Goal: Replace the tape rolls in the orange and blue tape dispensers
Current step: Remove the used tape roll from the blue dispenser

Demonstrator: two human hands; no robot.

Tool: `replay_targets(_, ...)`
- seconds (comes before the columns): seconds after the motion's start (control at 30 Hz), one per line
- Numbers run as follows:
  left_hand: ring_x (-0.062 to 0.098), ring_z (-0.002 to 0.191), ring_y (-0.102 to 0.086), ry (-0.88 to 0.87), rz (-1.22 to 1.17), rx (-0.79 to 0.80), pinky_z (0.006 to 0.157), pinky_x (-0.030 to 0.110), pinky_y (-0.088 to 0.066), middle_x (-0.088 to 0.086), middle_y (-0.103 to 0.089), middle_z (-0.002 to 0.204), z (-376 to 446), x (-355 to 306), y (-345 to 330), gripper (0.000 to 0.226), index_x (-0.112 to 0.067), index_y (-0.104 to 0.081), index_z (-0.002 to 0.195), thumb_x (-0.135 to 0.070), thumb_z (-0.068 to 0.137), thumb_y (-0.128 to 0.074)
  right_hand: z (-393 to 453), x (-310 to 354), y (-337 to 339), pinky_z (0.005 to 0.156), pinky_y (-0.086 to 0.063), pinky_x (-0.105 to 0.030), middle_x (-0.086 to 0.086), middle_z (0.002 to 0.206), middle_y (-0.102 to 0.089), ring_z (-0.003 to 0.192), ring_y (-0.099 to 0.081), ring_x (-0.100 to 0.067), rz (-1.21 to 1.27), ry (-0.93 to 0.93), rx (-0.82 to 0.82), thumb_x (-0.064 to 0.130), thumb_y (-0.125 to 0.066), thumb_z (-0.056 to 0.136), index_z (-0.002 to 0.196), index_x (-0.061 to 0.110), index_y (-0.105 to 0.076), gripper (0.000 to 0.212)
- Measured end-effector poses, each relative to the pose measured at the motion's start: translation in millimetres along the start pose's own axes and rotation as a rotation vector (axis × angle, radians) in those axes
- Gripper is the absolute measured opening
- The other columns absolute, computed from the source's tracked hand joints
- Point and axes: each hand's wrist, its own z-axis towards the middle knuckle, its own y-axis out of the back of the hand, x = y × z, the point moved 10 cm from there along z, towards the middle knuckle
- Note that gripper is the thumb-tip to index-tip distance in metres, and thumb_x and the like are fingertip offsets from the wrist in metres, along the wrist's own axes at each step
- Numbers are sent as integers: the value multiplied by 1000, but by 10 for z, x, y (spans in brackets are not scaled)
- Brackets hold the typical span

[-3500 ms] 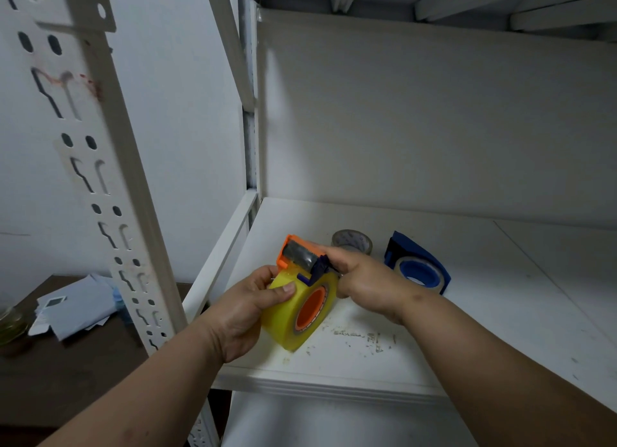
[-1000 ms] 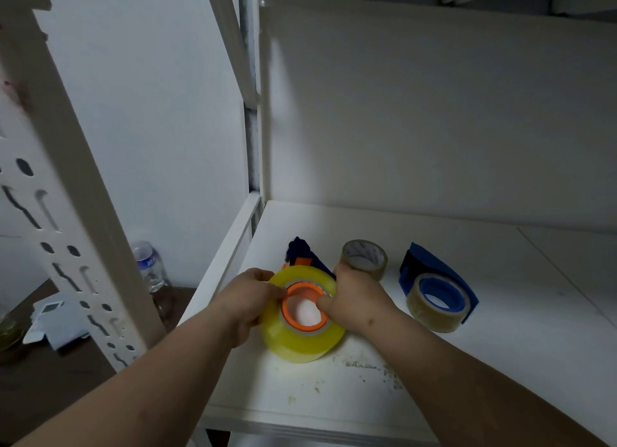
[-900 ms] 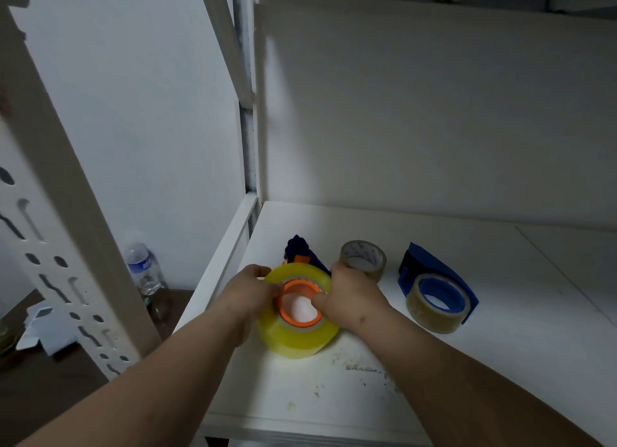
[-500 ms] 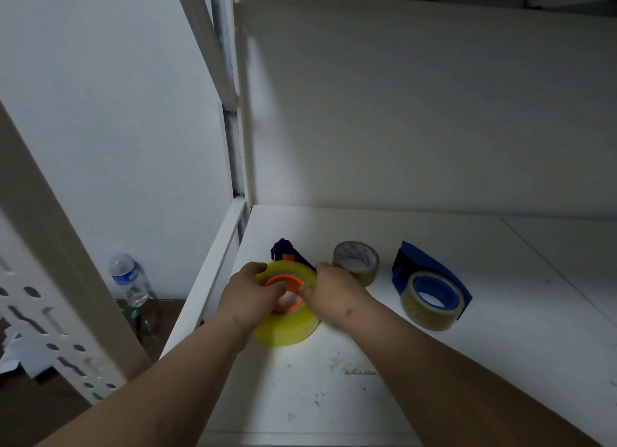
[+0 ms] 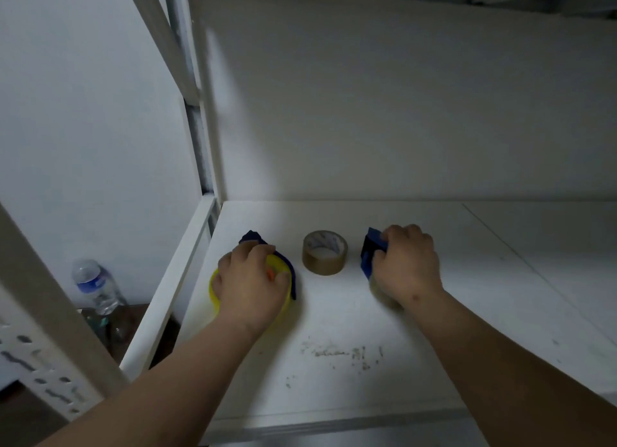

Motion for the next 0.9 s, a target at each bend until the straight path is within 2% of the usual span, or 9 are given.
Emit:
replay_targets(0.13,32,127,-46,-57,-48,36,101,36,-37,8,-53,140,-84,-273,-165,44,-18,-61,129,-25,86,-65,41,-613,-337,97,-41,-43,-14,141,-39,123,-42,-36,86,-219,311,24,-46,90,143,15,-29,56)
replay_targets(0.23,26,126,-48,-88,-85,84,96,25,-32,6,-55,134,-176,-517,-342,39,-17,-62,127,-23,88,-65,-15,-779,-533,85,-46,-36,-16,134,-48,112,-53,-34,174,-256,468,22,-43,94,141,12,-28,50)
replay_targets(0.33,21,117,-55,-29,-204,207,93,23,-39,4,-56,130,-281,-684,-614,40,-19,-61,128,-25,89,-64,0,-857,-533,75,-44,-32,-16,123,-56,101,-58,-32,208,-222,476,15,-46,91,132,8,-35,43)
replay_targets(0.47,15,108,-58,226,-425,446,88,28,-48,0,-58,131,-546,-711,-1038,54,-23,-51,137,-45,89,-62,16,-889,-477,69,-43,-31,-14,113,-58,85,-54,-27,253,-200,482,12,-50,89,127,6,-36,41)
replay_targets(0.57,22,105,-63,445,-634,545,88,36,-57,3,-63,122,-741,-731,-1229,62,-22,-55,130,-63,84,-61,-47,-825,-441,68,-51,-34,-8,102,-52,83,-57,-25,400,-193,499,13,-50,88,128,10,-38,42)
replay_targets(0.63,26,105,-65,539,-791,581,89,41,-58,6,-66,117,-823,-815,-1318,61,-19,-60,121,-66,82,-60,-90,-727,-389,67,-53,-34,-7,103,-53,84,-60,-25,492,-147,492,13,-50,88,128,14,-38,42)
replay_targets(0.7,29,107,-66,568,-935,589,88,44,-59,9,-70,114,-868,-942,-1355,56,-19,-63,114,-63,80,-63,-113,-631,-313,61,-48,-28,-6,105,-55,83,-58,-23,560,-78,462,12,-50,88,128,17,-38,41)
replay_targets(0.77,26,103,-70,528,-1046,554,80,41,-61,5,-75,108,-844,-1069,-1322,52,-22,-64,113,-57,76,-71,-123,-577,-235,55,-42,-23,-2,104,-54,83,-57,-20,614,-15,434,11,-48,89,128,19,-39,41)
replay_targets(0.9,18,79,-74,442,-1157,454,77,41,-60,-3,-79,87,-748,-1190,-1193,46,-27,-60,119,-38,78,-78,-127,-585,-101,56,-43,-18,5,94,-57,78,-59,-11,697,50,388,17,-48,94,122,23,-41,29)
